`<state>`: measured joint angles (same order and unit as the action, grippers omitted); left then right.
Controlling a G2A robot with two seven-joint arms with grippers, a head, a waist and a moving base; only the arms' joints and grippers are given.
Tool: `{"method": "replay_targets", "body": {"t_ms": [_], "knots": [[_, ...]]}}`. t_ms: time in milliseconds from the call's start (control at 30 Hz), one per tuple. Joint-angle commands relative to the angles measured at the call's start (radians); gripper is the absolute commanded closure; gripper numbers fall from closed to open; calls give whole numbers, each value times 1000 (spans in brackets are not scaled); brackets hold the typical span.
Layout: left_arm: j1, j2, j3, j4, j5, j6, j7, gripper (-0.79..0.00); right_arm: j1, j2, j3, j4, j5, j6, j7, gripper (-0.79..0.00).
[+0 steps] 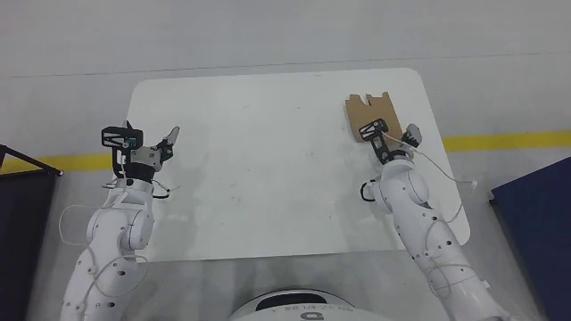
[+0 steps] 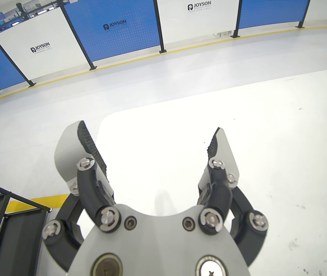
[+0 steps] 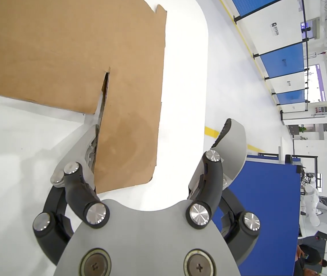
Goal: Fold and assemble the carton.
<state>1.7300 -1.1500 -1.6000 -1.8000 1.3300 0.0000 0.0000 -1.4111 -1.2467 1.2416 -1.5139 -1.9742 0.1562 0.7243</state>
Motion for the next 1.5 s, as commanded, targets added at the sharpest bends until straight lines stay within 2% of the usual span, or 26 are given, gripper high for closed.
{"method": "replay_targets", "body": {"t_ms": [0, 67, 167, 233, 500, 533, 567, 600, 633, 767, 833, 967, 1133, 1233, 1333, 1467], "knots": [[0, 0, 0, 0, 0, 0, 0, -785, 4, -2, -1, 6, -6, -8, 4, -668], [0, 0, 0, 0, 0, 0, 0, -785, 14, -5, -8, 16, -14, -13, 7, -631], [0, 0, 0, 0, 0, 0, 0, -785, 34, -12, -23, 36, -30, -11, 19, -514], [0, 0, 0, 0, 0, 0, 0, -785, 50, -16, -33, 52, -36, -18, 27, -468], [0, 0, 0, 0, 0, 0, 0, -785, 127, -33, -53, 146, -47, -43, 75, -348], [0, 0, 0, 0, 0, 0, 0, -785, 132, -34, -53, 153, -51, -43, 78, -299], [0, 0, 0, 0, 0, 0, 0, -785, 136, -35, -52, 160, -58, -43, 83, -206], [0, 0, 0, 0, 0, 0, 0, -785, 139, -36, -51, 165, -66, -42, 85, -40], [0, 0, 0, 0, 0, 0, 0, -785, 141, -37, -50, 167, -73, -43, 86, 0], [0, 0, 0, 0, 0, 0, 0, -785, 125, -33, -38, 147, -139, -26, 41, 0], [0, 0, 0, 0, 0, 0, 0, -785, 99, -30, -21, 111, -166, 15, -6, 0], [0, 0, 0, 0, 0, 0, 0, -785, 6, -21, 16, 7, -203, 120, -186, 0], [0, 0, 0, 0, 0, 0, 0, -785, -105, -10, 54, -108, -160, 133, -440, 0], [0, 0, 0, 0, 0, 0, 0, -785, -161, -6, 52, -167, -151, 116, -574, 0], [0, 0, 0, 0, 0, 0, 0, -785, -209, -2, 42, -225, -130, 54, -682, 0], [0, 0, 0, 0, 0, 0, 0, -785, -241, 3, 45, -290, -28, -96, -753, 0]]}}
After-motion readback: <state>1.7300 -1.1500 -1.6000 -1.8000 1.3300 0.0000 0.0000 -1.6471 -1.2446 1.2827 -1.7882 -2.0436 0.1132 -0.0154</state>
